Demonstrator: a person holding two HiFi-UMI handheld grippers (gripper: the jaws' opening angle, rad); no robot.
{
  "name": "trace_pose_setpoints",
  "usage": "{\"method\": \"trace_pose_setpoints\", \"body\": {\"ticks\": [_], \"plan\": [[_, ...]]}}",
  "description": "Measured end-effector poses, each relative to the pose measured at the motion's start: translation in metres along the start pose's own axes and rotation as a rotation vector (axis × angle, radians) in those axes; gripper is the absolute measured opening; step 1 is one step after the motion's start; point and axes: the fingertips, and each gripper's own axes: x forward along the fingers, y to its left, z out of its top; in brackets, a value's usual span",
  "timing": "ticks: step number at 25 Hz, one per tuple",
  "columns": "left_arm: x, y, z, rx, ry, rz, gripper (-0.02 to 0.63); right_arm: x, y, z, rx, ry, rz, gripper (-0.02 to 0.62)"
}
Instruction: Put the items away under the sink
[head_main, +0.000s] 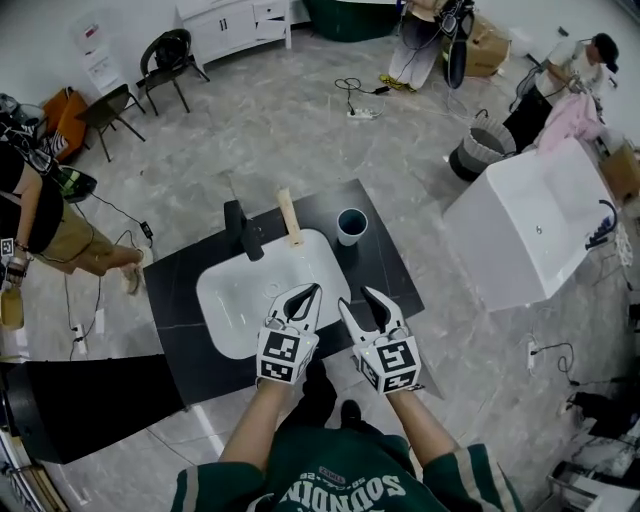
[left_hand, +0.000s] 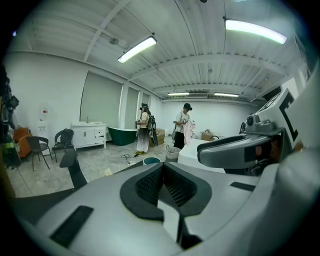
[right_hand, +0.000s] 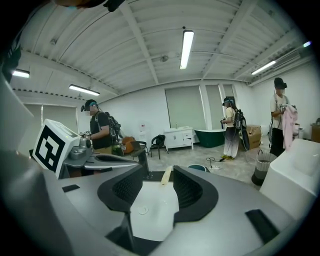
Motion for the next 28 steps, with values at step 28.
{"method": "trace_pose_setpoints", "body": {"ticks": [28], "plan": [[0.046,0.035,-0.067,-0.074,0.068,-0.028,0.011,0.127,-0.115,-0.092,0.042,0.117,-0.186,0.293]]}}
